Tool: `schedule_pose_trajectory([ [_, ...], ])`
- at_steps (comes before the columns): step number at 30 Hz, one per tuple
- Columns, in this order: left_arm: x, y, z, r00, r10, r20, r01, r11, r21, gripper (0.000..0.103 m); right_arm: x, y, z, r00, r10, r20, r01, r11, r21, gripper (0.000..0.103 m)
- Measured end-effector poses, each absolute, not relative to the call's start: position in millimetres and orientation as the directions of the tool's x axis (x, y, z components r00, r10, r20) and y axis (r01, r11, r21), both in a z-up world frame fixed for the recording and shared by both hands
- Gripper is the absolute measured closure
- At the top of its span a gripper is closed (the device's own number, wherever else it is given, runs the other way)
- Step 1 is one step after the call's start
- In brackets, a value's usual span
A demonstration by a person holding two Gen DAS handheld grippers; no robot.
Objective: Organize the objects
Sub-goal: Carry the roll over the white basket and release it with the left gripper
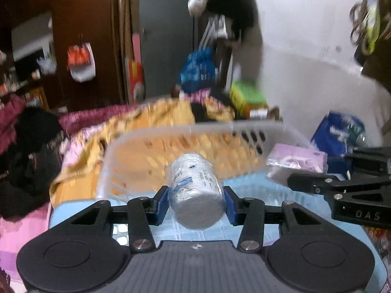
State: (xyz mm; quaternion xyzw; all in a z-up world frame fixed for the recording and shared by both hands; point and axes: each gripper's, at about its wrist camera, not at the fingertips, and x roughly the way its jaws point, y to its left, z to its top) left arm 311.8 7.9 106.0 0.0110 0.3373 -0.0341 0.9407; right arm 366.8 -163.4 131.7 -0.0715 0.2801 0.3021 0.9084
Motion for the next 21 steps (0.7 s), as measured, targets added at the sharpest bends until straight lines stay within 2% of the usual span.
schedule_pose_trajectory([
  [3,318.2,7.7,98.5,0.755,-0.038,-0.655,0.059,0.998,0.011,0.053,377.5,-154.1,124.6,0.643,0.481,-0.596,-0.584,0.811,0.026,0.059],
  [5,322.4,11.7,93.6,0.747,-0.067,-0.661,0.074,0.997,-0.018,0.052,379.9,-153.5,123.2,0.638,0.479,-0.604,-0.584,0.811,0.027,0.059],
  [7,321.2,13.8,90.5,0.766,-0.055,-0.640,0.066,0.998,-0.007,0.042,379.3,-150.4,121.0,0.634,0.483,-0.604,-0.594,0.804,0.020,0.057],
  [8,317.0,13.9,91.7,0.793,-0.028,-0.608,0.042,0.999,0.009,0.024,374.6,-152.1,123.3,0.649,0.481,-0.589,-0.588,0.809,0.012,0.046],
  [9,302.3,16.8,93.7,0.814,-0.018,-0.580,0.029,1.000,0.010,0.016,366.7,-158.0,125.3,0.661,0.485,-0.573,-0.584,0.812,0.013,0.026],
  [11,285.5,19.9,102.1,0.848,-0.041,-0.528,0.042,0.999,-0.010,0.016,357.2,-168.7,132.9,0.688,0.501,-0.525,-0.577,0.816,0.022,0.007],
  [13,267.6,25.6,110.0,0.865,-0.091,-0.493,0.074,0.996,-0.055,0.016,345.4,-181.9,140.9,0.699,0.532,-0.478,-0.588,0.808,0.039,0.005],
  [14,255.0,29.2,113.0,0.873,-0.101,-0.477,0.076,0.995,-0.070,0.016,338.2,-189.6,144.1,0.702,0.547,-0.456,-0.593,0.803,0.050,0.001],
  [21,151.6,32.4,85.9,0.905,-0.112,-0.411,0.123,0.992,0.000,0.015,260.7,-261.2,118.8,0.716,0.608,-0.343,-0.621,0.779,0.085,0.000],
])
